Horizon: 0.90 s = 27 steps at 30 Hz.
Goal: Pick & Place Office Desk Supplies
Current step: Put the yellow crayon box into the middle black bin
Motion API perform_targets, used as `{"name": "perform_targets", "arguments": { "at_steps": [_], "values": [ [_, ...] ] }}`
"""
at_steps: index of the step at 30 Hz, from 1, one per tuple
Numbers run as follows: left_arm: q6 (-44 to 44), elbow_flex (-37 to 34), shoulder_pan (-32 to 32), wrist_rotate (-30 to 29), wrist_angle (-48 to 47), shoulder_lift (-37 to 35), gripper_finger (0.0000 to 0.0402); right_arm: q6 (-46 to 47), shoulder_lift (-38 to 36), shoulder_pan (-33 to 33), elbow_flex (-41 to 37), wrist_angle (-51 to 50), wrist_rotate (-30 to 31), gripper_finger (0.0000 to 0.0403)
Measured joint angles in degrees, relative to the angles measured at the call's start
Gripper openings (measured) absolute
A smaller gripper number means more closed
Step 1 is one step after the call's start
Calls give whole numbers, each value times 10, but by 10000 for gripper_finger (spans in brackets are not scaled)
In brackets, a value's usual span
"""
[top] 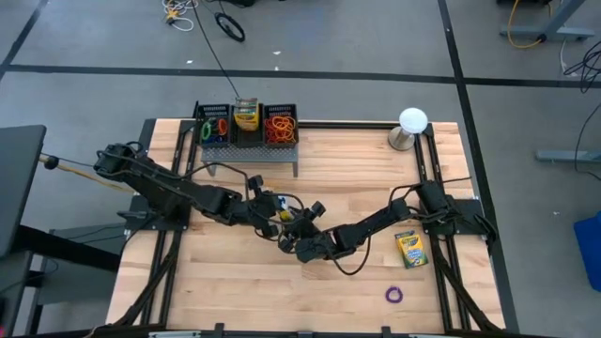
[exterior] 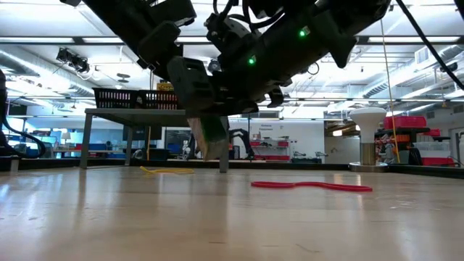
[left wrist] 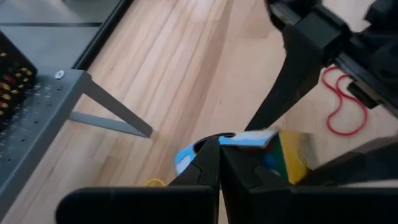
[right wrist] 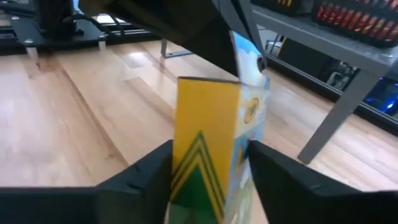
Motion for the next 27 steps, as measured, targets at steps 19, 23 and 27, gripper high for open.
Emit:
{"name": "perform_targets", "arguments": {
  "at_steps": [19,23,27],
  "values": [
    [9,-35,-107,-54,-102,-126,185,-69,-9,-9,0,-13,-119,120],
    [17,-113,-152,-57,-46,-189,186,-105,-9,-30,-15,65,-193,108],
    [49,-198,-188,-52,62,-260,167,-137,-8,-67,-55,231,-322,108]
  ]
}}
